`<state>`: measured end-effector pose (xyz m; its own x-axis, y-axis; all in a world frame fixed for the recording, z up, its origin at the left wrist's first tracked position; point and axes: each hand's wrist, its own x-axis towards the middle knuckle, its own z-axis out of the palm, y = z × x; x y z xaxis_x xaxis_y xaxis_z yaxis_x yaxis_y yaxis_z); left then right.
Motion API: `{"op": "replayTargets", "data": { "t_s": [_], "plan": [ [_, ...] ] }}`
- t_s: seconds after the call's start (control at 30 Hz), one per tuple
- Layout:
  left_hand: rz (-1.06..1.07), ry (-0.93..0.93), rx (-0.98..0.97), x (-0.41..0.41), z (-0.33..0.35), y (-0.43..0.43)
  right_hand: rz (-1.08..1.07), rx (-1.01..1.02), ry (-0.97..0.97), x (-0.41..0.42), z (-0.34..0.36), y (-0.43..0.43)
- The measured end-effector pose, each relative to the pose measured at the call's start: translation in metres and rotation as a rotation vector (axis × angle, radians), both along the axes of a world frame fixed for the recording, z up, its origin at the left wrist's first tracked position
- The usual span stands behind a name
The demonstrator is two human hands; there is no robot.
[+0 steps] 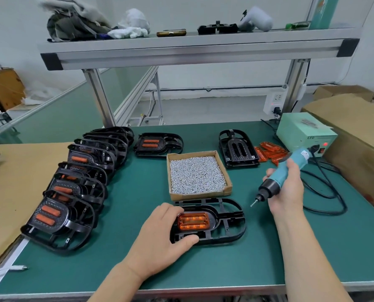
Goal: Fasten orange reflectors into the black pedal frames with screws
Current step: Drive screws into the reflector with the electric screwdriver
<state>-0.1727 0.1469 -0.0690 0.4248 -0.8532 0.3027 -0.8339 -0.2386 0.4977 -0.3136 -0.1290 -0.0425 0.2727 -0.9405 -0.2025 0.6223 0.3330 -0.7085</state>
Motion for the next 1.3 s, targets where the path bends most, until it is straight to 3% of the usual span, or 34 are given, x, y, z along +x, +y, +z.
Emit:
{"op": "replayTargets", "data": {
  "t_s": [0.2, 0.37, 0.5, 0.77, 1.0, 1.3],
  "plan": [
    [0.034, -0.110, 0.005, -0.012, 0.000, -0.015, 0.161, -0.005, -0.167, 0.021, 0.005, 0.010],
    [0.130, -0.163, -0.135, 0.012, 0.024, -0.034, 0.214, 0.004, -0.278, 0.023, -0.006, 0.006],
    [0.164, -0.191, 0.105, 0.044, 0.051, -0.080, 0.188, 0.019, -0.241, 0.020, -0.012, -0.001],
    [-0.053, -0.144, 0.409, 0.050, 0.051, -0.138, 0.176, 0.027, -0.242, 0.017, -0.017, -0.004],
    [-0.032, -0.213, 0.365, 0.051, 0.045, -0.137, 0.188, 0.012, -0.227, 0.018, -0.016, -0.004],
    [0.042, -0.046, 0.173, 0.052, 0.043, -0.125, 0.137, -0.047, -0.171, 0.015, -0.003, 0.001]
  ]
}}
